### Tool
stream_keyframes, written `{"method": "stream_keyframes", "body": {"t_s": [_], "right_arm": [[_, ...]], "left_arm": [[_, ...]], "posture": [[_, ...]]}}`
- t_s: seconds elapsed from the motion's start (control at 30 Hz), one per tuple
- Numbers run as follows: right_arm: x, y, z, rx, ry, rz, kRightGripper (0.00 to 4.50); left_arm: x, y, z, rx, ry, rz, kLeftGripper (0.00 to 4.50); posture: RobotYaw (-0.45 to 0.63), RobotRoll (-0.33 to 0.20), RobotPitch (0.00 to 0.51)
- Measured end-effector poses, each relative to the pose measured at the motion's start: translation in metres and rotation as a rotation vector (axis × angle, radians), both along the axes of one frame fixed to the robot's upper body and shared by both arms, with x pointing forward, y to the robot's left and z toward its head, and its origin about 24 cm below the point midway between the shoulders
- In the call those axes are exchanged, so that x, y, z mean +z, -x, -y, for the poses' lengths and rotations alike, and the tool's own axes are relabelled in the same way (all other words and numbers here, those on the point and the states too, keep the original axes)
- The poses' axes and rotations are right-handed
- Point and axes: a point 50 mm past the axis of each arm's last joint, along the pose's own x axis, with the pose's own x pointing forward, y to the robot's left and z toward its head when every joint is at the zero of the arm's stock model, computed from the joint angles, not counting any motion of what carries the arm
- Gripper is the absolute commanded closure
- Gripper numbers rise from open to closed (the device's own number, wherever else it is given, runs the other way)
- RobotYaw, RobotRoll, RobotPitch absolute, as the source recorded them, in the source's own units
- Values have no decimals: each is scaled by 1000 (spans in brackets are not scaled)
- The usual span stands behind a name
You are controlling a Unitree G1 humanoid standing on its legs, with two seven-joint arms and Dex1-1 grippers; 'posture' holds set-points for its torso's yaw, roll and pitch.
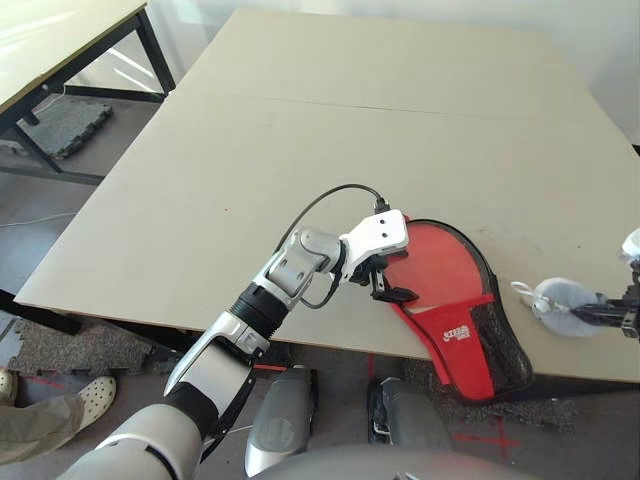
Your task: Store the ping-pong paddle in its case and zip it.
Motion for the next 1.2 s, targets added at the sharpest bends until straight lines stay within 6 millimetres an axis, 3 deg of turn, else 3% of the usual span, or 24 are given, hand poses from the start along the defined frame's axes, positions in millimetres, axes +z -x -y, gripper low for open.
{"method": "stream_keyframes", "body": {"t_s": [0.2, 0.47, 0.6, 0.73, 0.8, 1.03, 1.2], "right_arm": [[-2, 8, 6, -11, 18, -42, 4437], [1, 6, 20, -220, -91, -4, 1539], [25, -11, 23, -316, -211, 111, 28], [64, -36, 26, -393, -334, 360, 9], [71, -42, 24, -409, -384, 418, 9], [65, -71, 9, -483, -498, 575, 9], [49, -101, 0, -622, -420, 767, 9]], "left_arm": [[0, 0, 1, -3, 1, -2, 0], [2, -2, -4, 9, 0, 5, 0], [6, -6, -10, 42, 15, -6, 0], [8, -5, -17, 81, 31, -46, 0], [11, -3, -20, 100, 57, -69, 0], [34, -4, -47, 227, 162, -85, 0], [53, -21, -91, 507, 301, -17, 0]], "posture": [[15, 0, 132], [22, 0, 127], [29, 0, 122], [43, 0, 114], [50, 0, 110], [70, 0, 93], [98, 0, 83]]}}
